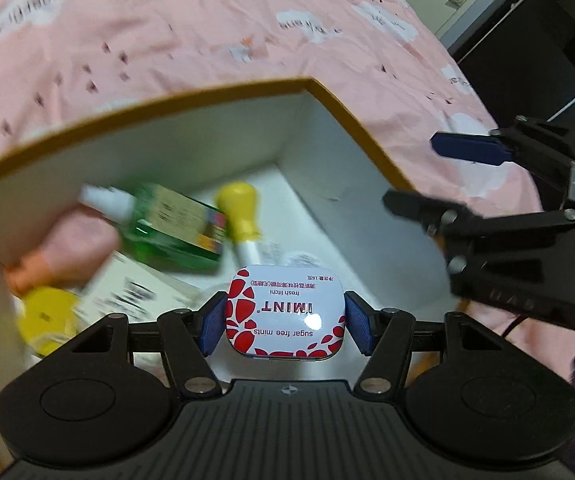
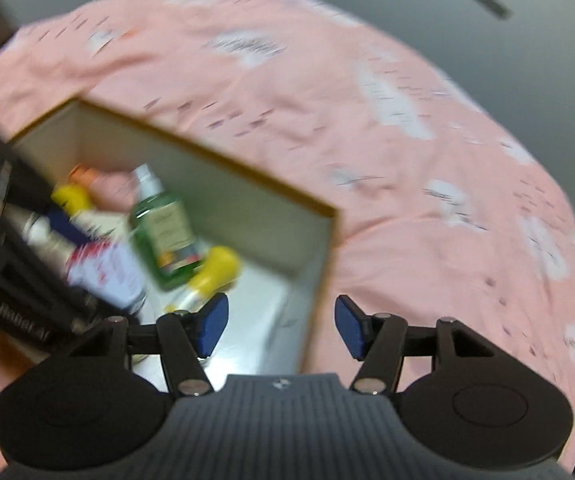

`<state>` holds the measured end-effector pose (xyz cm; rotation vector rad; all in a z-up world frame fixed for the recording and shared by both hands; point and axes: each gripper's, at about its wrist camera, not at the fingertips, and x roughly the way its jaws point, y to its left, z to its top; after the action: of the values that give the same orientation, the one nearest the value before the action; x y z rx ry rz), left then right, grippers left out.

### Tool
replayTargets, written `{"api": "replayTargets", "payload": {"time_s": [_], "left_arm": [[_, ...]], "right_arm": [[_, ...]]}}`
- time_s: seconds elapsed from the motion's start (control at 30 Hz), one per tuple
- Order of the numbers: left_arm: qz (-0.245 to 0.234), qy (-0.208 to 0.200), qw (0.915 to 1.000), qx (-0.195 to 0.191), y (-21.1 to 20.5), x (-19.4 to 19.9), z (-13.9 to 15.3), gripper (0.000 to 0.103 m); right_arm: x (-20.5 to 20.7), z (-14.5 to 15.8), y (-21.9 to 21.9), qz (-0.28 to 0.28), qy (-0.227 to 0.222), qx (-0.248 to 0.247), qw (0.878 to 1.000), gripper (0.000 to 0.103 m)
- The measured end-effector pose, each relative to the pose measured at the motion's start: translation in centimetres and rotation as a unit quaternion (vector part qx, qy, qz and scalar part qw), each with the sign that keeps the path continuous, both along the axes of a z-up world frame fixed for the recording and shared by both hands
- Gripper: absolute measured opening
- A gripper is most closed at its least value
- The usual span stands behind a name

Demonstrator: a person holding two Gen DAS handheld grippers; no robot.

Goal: Organize rigid objects
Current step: 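Open both tools to drop the jar and tin into the box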

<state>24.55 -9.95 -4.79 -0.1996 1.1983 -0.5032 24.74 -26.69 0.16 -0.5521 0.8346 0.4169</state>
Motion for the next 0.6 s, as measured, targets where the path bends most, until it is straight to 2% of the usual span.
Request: {"api": "replayTargets", "payload": {"time_s": [0.13, 0.33, 0.43, 0.6], "left_arm": [[-0.014, 0.03, 0.9994, -0.007, -2.0, 0.4, -1.0, 0.071], [-0.005, 0.087, 0.9961, -0.016, -4.3, 1.1, -2.8, 0.071], [0.008, 0.097, 0.9953, 0.0, -4.9, 1.4, -3.4, 0.071], [0.02, 0.115, 0.9932, 0.004, -5.1, 1.7, -3.9, 0.071]], "right_arm": [[0.1, 0.8, -2.7, -0.053, -0.016, 0.033, 0.998, 0.059], [0.4, -0.4, -3.9, -0.061, 0.003, 0.052, 0.997, 0.062], [0.7, -1.0, -4.0, -0.066, 0.007, 0.063, 0.996, 0.063], [0.4, -1.0, -4.8, -0.068, 0.007, 0.076, 0.995, 0.065]]}}
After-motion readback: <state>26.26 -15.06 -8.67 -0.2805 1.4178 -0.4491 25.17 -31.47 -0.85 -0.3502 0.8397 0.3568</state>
